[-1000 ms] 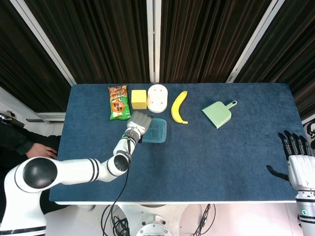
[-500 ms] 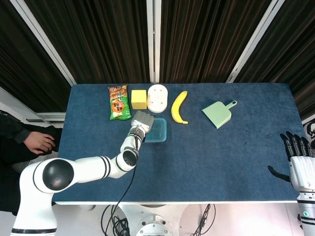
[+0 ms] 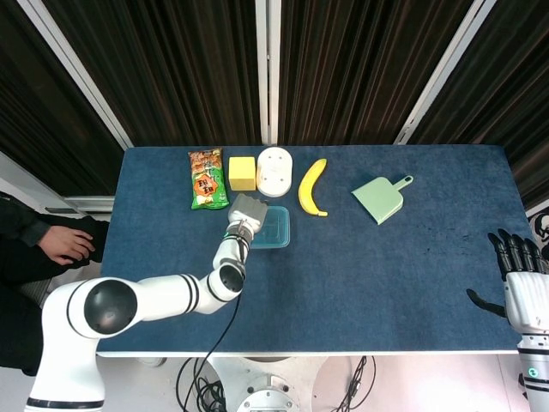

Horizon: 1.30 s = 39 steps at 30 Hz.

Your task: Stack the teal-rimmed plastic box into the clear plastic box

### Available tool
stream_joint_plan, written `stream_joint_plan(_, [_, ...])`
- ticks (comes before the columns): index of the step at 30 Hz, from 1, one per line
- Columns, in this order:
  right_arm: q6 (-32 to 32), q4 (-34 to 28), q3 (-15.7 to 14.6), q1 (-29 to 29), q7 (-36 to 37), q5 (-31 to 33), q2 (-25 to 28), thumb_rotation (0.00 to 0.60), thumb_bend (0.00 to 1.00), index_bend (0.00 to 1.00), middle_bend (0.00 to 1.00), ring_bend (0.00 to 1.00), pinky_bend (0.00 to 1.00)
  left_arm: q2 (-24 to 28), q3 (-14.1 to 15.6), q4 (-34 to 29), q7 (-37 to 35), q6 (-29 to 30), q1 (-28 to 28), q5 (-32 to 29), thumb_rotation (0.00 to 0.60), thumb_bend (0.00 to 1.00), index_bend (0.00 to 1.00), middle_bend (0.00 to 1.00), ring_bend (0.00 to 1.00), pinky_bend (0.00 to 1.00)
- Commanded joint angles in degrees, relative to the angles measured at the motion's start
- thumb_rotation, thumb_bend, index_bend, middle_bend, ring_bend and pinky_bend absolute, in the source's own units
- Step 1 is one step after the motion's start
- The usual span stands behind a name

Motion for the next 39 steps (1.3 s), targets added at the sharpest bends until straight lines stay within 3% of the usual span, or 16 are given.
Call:
stream_joint_plan(1, [-0.1, 0.1, 0.0, 0.1, 0.1, -0.1, -0.1, 0.600, 0.07, 0.00, 0.03, 0.00, 0.00, -0.4, -0.4, 0.0, 1.0, 0.9, -0.2, -1.1, 0.600, 0.21, 0.24, 0.22, 0.16, 0.18])
stream_joint_plan(7, [-0.1, 0.6, -0.1, 0.0, 0.6, -0.1, -0.3, 0.600, 0.07, 0.00, 0.03, 0.00, 0.00, -1.3, -1.5, 0.6, 3.4, 2.2, -0.2, -3.3, 0.600, 0.19, 0.23, 0.22, 0.16, 0.18])
stream_joint_plan(14, [0.3, 0.7, -0.1, -0.3, 0.9, -0.2, -0.2, 0.600, 0.07, 0.00, 0.03, 0.00, 0.00, -2.3, -3.8, 1.8, 5.5, 3.5, 0.2, -4.2, 0.600, 0.12, 0.15, 0.21, 0.16, 0.19])
stream_joint_plan(18, [0.3, 0.8, -0.1, -0.3, 1.0, -0.3, -0.2, 0.600, 0.07, 0.00, 0.03, 0.00, 0.00, -3.0, -5.0, 2.3, 6.2, 4.7, 0.6, -3.7, 0.600, 0.06, 0.10, 0.18, 0.15, 0.19])
stream_joint_plan(28, [0.6, 0.7, -0.2, -0.4, 1.2, -0.7, -0.2, 0.600, 0.07, 0.00, 0.03, 0.00, 0.00, -3.5, -8.3, 1.7, 8.9, 7.7, 1.6, -2.9, 0.600, 0.03, 0.00, 0.04, 0.06, 0.20])
stream_joint_plan(35, [0.5, 0.7, -0.1, -0.3, 1.3, -1.0, 0.0, 0.600, 0.08, 0.00, 0.03, 0.00, 0.00, -1.1, -10.1, -3.8, 7.5, 10.2, 3.3, 1.1, 0.600, 0.03, 0.00, 0.00, 0.02, 0.20])
stream_joint_plan(39, [0.8, 0.8, -0.1, -0.1, 1.6, -1.5, -0.1, 0.600, 0.08, 0.00, 0.03, 0.00, 0.00, 1.5, -10.3, -9.7, 4.4, 9.6, 5.6, 6.4, 0.600, 0.03, 0.00, 0.00, 0.01, 0.18])
